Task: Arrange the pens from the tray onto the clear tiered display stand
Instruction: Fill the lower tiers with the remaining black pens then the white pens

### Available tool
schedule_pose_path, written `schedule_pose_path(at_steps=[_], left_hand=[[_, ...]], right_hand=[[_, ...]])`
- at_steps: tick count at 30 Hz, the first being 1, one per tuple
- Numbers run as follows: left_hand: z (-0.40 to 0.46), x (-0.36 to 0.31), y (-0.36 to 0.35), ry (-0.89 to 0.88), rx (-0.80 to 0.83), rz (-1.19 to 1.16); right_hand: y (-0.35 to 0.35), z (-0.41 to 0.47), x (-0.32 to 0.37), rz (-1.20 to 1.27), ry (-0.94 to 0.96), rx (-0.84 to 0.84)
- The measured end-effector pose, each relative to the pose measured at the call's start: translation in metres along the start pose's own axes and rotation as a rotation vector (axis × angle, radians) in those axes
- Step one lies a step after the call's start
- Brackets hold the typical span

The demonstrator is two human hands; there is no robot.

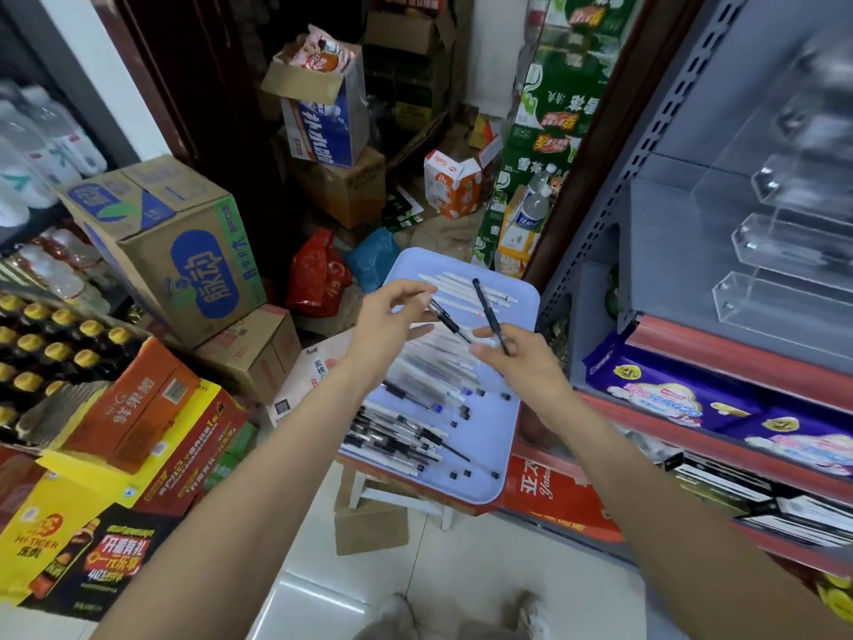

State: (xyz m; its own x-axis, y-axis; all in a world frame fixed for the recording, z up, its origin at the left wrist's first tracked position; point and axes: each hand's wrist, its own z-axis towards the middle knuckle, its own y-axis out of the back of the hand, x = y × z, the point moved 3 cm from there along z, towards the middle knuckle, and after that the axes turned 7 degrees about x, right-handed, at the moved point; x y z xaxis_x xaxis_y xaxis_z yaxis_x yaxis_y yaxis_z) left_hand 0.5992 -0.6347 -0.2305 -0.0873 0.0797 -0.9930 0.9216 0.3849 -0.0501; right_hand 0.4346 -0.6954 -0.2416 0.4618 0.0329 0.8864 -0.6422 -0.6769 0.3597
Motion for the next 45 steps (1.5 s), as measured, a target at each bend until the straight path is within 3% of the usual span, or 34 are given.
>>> schedule_pose_path(at_steps=[5, 8, 12, 14, 18, 21, 25, 31, 39, 45], left_hand=[[0.014, -0.046, -0.057, -0.074, 0.021, -0.038], [0.019, -0.063, -0.103, -0.129, 0.111, 0.058], [0.03, -0.093, -0.163, -0.264, 0.04, 0.055], [0.034, -0.108, -0.197, -0.33, 0.085, 0.131], [0.045, -0.12, -0.261, -0.378, 0.205, 0.316], [0.052, -0.123, -0.298, -0.403, 0.181, 0.445], [0.056, -0.122, -0.326, -0.379, 0.114, 0.446], [0.058, -0.118, -0.34, -0.359, 0.037, 0.43], [0.061, -0.117, -0.343, -0.392, 0.021, 0.489], [0.06, -0.115, -0.348, -0.364, 0.066, 0.569]], right_hand=[[0.046, -0.009, 0.019, -0.014, 0.1, -0.133], [0.084, -0.019, 0.023, 0.01, 0.147, -0.226], [0.153, -0.043, 0.024, 0.215, 0.17, -0.308], [0.193, -0.06, 0.026, 0.276, 0.23, -0.33], [0.278, -0.086, 0.026, 0.132, 0.335, -0.51], [0.324, -0.092, 0.02, 0.276, 0.374, -0.541], [0.366, -0.094, 0.004, 0.387, 0.33, -0.516], [0.385, -0.079, -0.018, 0.413, 0.126, -0.318], [0.401, -0.077, -0.029, 0.098, 0.21, -0.429], [0.405, -0.078, -0.032, 0.343, 0.227, -0.328]])
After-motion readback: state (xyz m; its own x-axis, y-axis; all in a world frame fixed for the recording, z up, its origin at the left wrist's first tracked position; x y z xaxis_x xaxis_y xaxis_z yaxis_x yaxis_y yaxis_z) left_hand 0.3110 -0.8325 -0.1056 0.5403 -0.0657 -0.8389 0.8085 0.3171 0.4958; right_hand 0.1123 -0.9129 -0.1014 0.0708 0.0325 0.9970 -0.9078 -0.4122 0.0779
